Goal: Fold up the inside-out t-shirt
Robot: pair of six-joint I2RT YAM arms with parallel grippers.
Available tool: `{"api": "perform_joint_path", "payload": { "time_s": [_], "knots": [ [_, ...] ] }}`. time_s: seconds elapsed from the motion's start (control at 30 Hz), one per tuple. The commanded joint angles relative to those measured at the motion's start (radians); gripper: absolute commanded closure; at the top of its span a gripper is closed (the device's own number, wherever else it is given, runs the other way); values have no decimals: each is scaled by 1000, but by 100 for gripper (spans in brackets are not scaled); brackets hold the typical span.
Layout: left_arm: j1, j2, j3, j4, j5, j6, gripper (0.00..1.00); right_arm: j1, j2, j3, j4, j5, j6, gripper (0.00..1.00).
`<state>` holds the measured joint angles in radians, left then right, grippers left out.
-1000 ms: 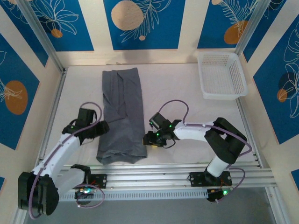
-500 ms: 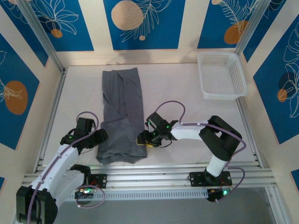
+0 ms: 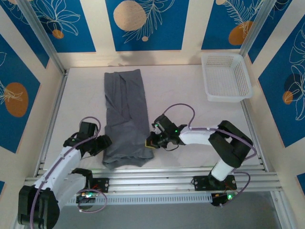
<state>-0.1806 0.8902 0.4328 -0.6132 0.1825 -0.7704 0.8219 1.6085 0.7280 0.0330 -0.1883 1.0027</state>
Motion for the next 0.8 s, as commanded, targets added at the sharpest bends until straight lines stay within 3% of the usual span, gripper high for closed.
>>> {"api": "perform_joint_path", "payload": {
  "time_s": [0.0,0.27,0.43,0.77],
  "knots": [
    [15,27,-48,9,87,-24,42,-18,-31,-25,-9,-4,7,100],
    [13,112,-69,153,236,6,44,-10,0,-26,30,-28,20,100],
    [14,89,-68,168,274,3,66,-9,8,-27,29,-25,24,100],
    [13,49,-94,174,298,-5,74,-9,23,-19,16,-23,22,100]
  ]
}}
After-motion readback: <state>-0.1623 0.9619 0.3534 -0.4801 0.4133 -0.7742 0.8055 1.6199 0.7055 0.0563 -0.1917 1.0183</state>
